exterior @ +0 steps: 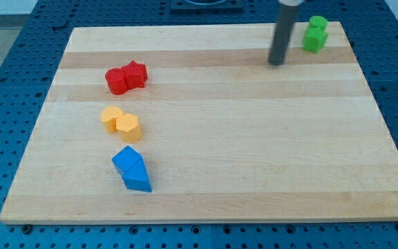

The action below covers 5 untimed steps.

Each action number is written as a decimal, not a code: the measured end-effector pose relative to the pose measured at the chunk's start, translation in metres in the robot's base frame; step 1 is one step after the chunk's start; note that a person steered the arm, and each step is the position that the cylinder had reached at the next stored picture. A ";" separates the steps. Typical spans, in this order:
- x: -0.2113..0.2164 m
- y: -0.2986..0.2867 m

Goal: Point at the red circle

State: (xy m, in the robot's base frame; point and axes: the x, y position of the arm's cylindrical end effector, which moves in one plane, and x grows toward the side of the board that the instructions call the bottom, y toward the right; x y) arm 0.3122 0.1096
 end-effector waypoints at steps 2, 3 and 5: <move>-0.051 -0.134; -0.041 -0.242; 0.022 -0.414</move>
State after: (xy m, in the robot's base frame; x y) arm 0.3341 -0.3046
